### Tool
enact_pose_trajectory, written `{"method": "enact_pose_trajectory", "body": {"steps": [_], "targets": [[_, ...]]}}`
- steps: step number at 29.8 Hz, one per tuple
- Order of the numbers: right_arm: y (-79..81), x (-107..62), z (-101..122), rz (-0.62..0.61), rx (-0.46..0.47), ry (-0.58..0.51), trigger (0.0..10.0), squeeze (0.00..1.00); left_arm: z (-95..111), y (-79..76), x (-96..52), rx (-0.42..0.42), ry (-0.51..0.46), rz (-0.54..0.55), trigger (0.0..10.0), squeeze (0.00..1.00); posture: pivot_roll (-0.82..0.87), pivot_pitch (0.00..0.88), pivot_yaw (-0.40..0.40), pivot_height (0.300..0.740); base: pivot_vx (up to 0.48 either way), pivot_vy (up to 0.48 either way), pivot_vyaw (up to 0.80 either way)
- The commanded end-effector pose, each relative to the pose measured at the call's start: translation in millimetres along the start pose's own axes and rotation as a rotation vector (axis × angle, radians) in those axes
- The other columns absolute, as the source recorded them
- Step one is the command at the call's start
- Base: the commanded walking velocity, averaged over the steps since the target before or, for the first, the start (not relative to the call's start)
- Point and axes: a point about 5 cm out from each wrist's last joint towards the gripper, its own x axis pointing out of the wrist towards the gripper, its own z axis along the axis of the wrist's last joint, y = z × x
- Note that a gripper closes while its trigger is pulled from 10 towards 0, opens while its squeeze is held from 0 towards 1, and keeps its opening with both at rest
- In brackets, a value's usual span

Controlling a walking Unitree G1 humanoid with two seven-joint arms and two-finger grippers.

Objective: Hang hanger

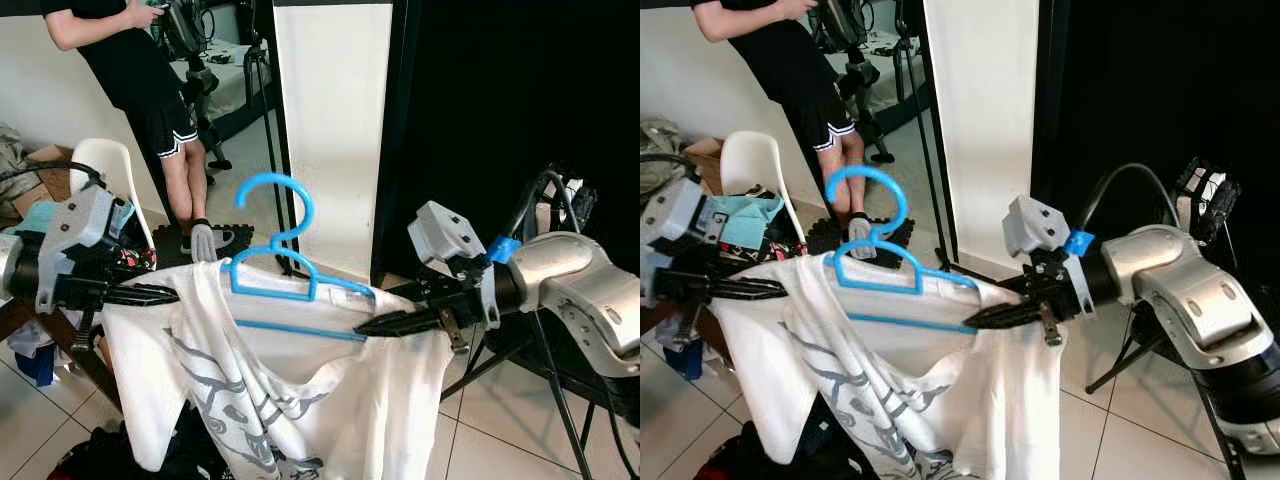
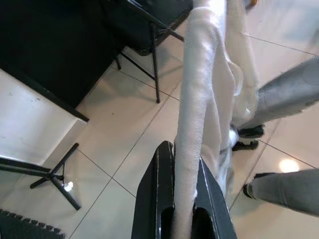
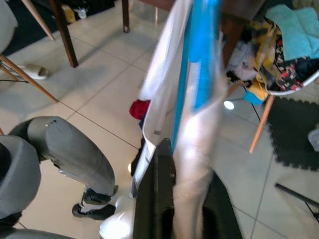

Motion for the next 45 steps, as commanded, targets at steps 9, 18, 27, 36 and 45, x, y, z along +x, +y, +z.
{"method": "enact_pose_trajectory", "body": {"steps": [9, 18, 27, 36, 45], "targets": [[-0.3, 7.3, 0.9, -0.002, -0.006, 0.01, 0.0, 0.0, 6.6, 3.6, 10.2, 0.011, -0.078, -0.003, 10.0, 0.03, -0.11, 0.0, 0.051, 0.736, 0.0, 0.0, 0.0], [-1.6, 11.8, -5.4, -0.025, 0.019, 0.0, 0.0, 0.0, 8.9, 1.8, 11.6, -0.058, -0.189, 0.008, 10.0, 1.0, -0.11, 0.0, 0.052, 0.736, 0.0, 0.0, 0.0], [-3.8, 6.1, -32.2, -0.093, 0.107, 0.061, 0.0, 0.0, -5.2, 3.0, -11.7, -0.118, -0.168, 0.109, 10.0, 1.0, -0.11, 0.0, 0.053, 0.736, 0.0, 0.0, 0.0], [-22.2, -13.6, -77.7, -0.38, 0.272, 0.116, 0.0, 0.0, -22.6, 6.5, -43.3, -0.139, -0.165, 0.395, 10.0, 1.0, -0.11, 0.0, 0.053, 0.736, 0.0, 0.0, 0.0], [-33.9, -21.0, -154.2, -1.066, 0.731, -0.192, 10.0, 0.0, -116.6, -50.8, 39.5, -0.596, -0.211, 0.971, 10.0, 0.0, -0.1, 0.0, 0.045, 0.736, 0.0, 0.0, -0.11]]}}
